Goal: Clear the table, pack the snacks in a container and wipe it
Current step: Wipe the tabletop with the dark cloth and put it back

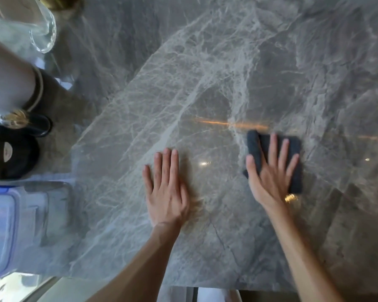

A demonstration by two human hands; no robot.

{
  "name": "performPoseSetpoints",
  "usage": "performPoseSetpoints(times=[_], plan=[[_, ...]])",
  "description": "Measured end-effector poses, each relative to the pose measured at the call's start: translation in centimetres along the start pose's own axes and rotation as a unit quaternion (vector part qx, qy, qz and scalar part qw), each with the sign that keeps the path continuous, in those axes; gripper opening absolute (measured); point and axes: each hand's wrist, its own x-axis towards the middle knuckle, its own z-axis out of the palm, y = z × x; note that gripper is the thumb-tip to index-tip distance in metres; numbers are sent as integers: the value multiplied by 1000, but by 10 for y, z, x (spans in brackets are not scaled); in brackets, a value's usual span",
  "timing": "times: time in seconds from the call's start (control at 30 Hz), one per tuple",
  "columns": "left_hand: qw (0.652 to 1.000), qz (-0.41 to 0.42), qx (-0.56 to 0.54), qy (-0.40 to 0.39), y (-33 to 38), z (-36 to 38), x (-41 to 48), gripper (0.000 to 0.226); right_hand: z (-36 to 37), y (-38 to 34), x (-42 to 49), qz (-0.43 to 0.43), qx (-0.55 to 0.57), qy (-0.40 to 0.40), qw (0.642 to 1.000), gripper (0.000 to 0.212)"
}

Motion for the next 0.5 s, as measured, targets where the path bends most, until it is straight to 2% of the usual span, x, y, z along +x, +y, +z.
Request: performPoseSetpoints(times=[0.07, 0.13, 0.2, 0.27, 0.33, 0.4, 0.43, 0.47, 0.5], plan=[[1000, -1, 3, -2, 1, 0, -1, 74, 4, -41, 3, -43, 5, -4, 999, 65], [1000, 0, -2, -3, 2, -1, -2, 72, 16, -60, -41, -158, -11, -16, 987, 62], [1000, 0, -8, 2, 1, -2, -3, 70, 25, -41, -106, -259, -27, -45, 964, 62], [1000, 0, -3, 4, 0, -1, -2, 70, 19, 8, -136, -284, -44, -66, 956, 63], [1000, 0, 6, 8, -1, 0, -2, 71, 11, 53, -114, -209, -25, -52, 976, 65], [1000, 2, 11, 17, -2, 2, -2, 72, 6, 57, -60, -44, 19, -10, 999, 69], [1000, 3, 12, 19, -2, 3, -2, 73, 6, 42, -28, 24, 35, 9, 999, 72], [1000, 5, 14, 20, -2, 3, -1, 73, 4, 18, -5, 45, 41, 17, 998, 73], [1000, 6, 16, 20, -2, 3, -1, 72, 5, -10, 7, 21, 35, 21, 999, 70]])
